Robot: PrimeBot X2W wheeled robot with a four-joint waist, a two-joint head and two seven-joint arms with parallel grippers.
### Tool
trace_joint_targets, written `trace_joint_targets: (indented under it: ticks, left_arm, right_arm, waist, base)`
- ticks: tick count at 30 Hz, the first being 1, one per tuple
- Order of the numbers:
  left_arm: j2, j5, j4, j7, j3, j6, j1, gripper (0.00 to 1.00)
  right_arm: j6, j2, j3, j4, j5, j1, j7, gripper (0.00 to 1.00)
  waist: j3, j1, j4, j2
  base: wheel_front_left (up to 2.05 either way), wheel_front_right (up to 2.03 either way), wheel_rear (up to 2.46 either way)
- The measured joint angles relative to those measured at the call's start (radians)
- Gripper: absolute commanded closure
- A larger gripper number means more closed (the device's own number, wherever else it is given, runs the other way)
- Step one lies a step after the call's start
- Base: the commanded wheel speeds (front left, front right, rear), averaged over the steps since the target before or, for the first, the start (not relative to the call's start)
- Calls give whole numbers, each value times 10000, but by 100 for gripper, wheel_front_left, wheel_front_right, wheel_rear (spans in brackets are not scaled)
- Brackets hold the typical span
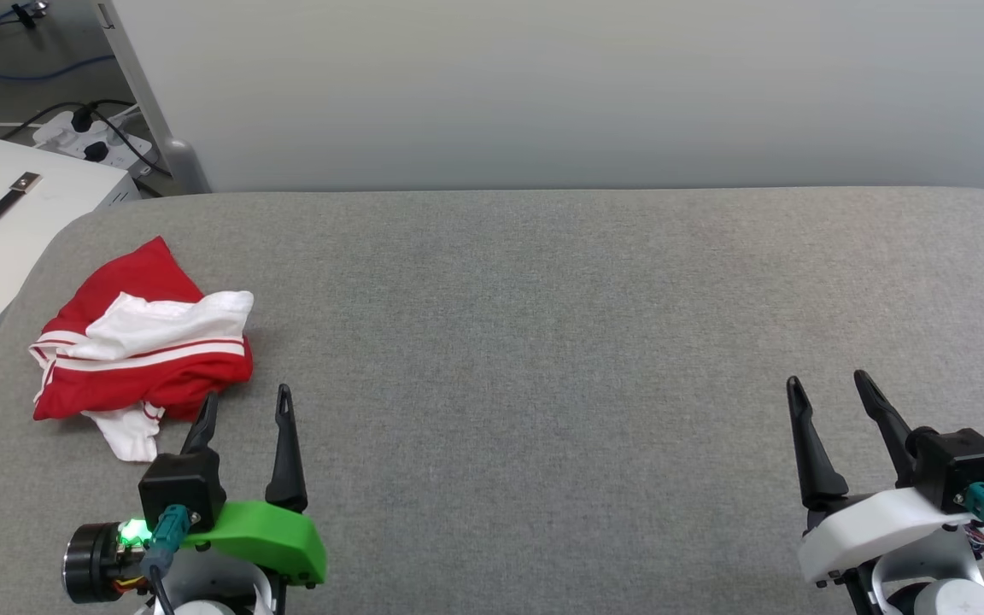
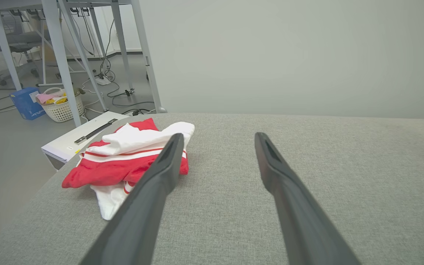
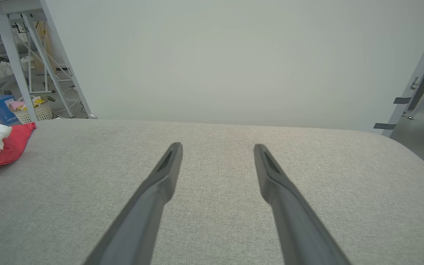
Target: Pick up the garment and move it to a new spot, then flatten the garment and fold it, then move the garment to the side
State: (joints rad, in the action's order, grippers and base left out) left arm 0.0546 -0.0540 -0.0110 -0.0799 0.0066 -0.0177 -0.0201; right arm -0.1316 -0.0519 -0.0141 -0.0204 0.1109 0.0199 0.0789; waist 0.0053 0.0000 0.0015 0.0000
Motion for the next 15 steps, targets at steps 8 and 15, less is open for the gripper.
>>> trace_joint_targets:
  ticks: [8, 15]
  left_arm:
    - [0, -69, 27, -142, 19, 0, -2, 0]
    - [0, -211, 73, -278, 42, 0, -1, 0]
  right_arm:
    - [0, 0, 40, 46, 73, 47, 184, 0]
    - [0, 2, 115, 52, 84, 116, 314, 0]
  waist:
    - [28, 0, 14, 0]
    - [80, 0, 88, 0]
  base:
    - [0, 0, 0]
    - [0, 0, 0]
